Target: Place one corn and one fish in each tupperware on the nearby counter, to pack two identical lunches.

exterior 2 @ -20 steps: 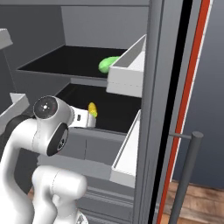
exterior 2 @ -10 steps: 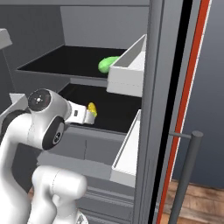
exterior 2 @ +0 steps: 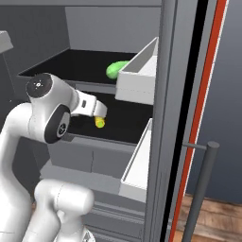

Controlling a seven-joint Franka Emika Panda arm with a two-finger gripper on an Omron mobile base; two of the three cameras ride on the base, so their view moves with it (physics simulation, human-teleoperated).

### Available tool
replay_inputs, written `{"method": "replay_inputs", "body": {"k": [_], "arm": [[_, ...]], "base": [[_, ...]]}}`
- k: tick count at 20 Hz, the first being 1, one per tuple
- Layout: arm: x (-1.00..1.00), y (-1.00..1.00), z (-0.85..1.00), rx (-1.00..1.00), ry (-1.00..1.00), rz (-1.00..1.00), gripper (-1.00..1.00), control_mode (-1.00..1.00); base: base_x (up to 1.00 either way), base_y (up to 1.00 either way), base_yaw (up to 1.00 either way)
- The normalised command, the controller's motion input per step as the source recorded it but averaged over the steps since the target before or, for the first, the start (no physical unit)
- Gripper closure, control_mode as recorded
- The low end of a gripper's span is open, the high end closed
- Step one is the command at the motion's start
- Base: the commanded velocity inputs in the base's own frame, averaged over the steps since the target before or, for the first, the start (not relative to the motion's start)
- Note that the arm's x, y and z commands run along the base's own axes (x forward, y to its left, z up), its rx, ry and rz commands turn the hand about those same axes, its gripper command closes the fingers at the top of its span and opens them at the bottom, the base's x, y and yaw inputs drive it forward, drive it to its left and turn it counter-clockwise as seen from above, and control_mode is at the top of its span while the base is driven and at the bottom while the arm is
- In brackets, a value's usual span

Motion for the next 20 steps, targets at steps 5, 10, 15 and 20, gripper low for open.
{"method": "replay_inputs", "body": {"k": [5, 10, 15, 20], "arm": [[0.35, -0.13, 0.5, 0.0, 0.0, -0.08, -1.0, -1.0], [0.49, -0.02, 0.37, 0.0, 0.0, -0.08, -1.0, -1.0], [0.64, -0.07, 0.22, 0.0, 0.0, -0.07, -1.0, -1.0], [0.51, -0.07, 0.23, 0.0, 0.0, -0.06, -1.0, -1.0]], "base": [[0.0, 0.0, 0.0], [0.0, 0.0, 0.0], [0.0, 0.0, 0.0], [0.0, 0.0, 0.0]]}}
